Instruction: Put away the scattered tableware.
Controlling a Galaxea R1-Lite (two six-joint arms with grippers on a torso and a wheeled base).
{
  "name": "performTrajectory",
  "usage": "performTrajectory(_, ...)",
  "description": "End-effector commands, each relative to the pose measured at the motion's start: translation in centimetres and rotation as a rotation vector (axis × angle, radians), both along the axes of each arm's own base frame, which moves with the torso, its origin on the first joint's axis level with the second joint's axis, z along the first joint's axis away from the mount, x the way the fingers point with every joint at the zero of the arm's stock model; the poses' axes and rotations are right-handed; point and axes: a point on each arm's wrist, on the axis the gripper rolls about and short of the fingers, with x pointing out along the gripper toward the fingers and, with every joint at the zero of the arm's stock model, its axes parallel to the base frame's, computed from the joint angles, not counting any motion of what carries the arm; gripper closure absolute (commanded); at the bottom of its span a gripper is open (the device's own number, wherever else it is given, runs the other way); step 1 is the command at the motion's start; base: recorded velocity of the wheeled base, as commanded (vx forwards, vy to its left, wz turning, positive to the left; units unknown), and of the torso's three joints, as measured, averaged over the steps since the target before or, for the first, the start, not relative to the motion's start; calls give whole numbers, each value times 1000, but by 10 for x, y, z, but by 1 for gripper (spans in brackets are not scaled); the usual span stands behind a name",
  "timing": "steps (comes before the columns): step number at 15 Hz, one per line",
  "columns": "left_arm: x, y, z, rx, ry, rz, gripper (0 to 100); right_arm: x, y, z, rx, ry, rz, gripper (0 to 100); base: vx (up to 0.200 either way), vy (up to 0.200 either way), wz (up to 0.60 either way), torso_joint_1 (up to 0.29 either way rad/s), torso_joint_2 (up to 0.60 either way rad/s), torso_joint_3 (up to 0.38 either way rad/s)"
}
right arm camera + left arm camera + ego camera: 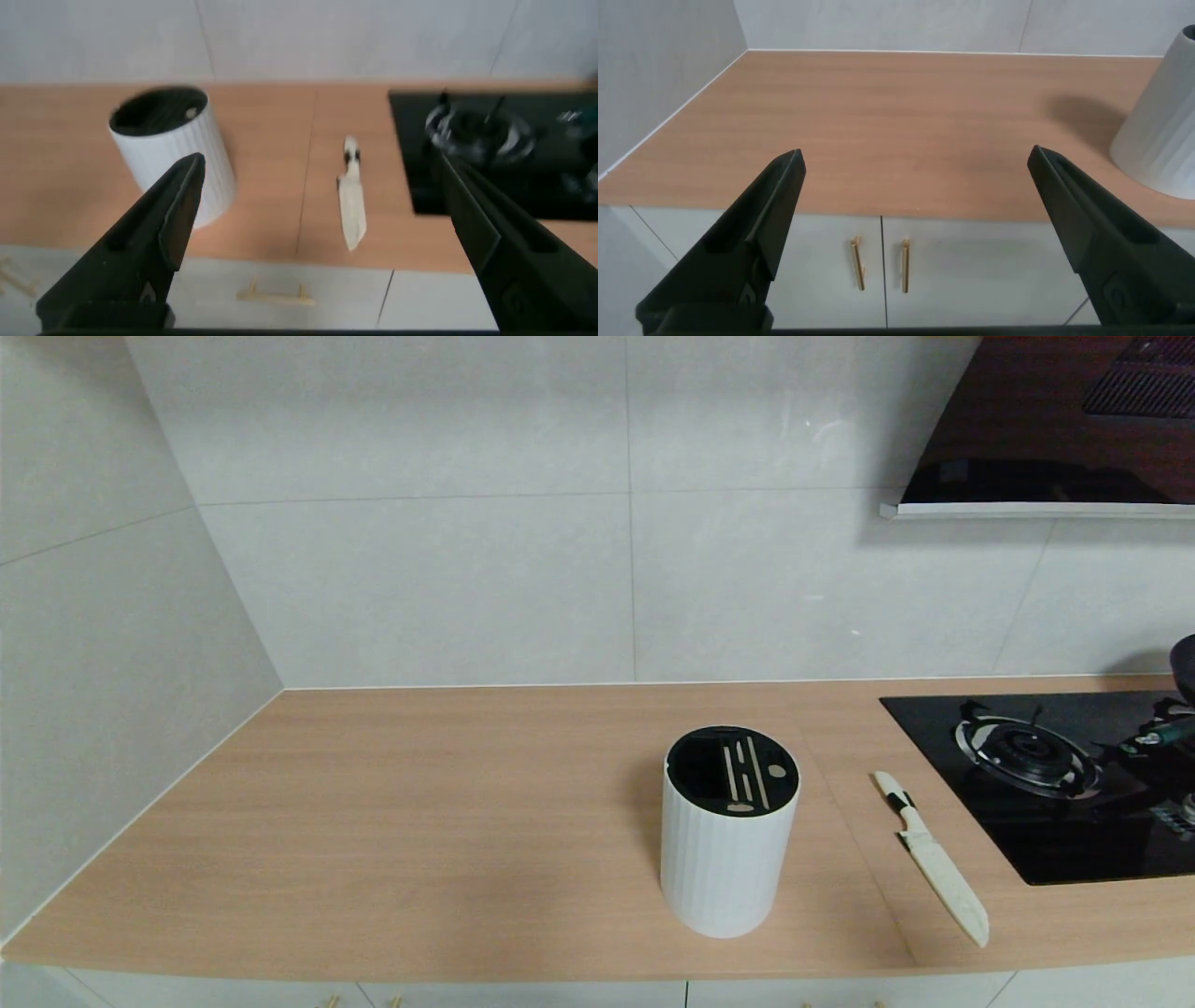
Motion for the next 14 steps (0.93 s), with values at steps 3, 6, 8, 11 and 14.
performTrajectory(3, 0, 0, 0, 0, 0, 1, 0, 137, 6, -6, -17, 389, 10, 0, 0, 0, 0, 0, 0, 0)
performTrajectory(6, 0, 0, 0, 0, 0, 1, 0, 194, 8, -45, -51, 487, 12, 0, 0, 0, 0, 0, 0, 0)
performTrajectory(8, 0, 0, 0, 0, 0, 1, 0, 216, 9, -65, -63, 511, 11, 0, 0, 0, 0, 0, 0, 0)
performTrajectory(11, 0, 0, 0, 0, 0, 1, 0, 255, 10, -106, -77, 561, 2, 0, 0, 0, 0, 0, 0, 0)
performTrajectory(14, 0, 0, 0, 0, 0, 1, 0, 278, 8, -155, -145, 636, -75, 0, 0, 0, 0, 0, 0, 0)
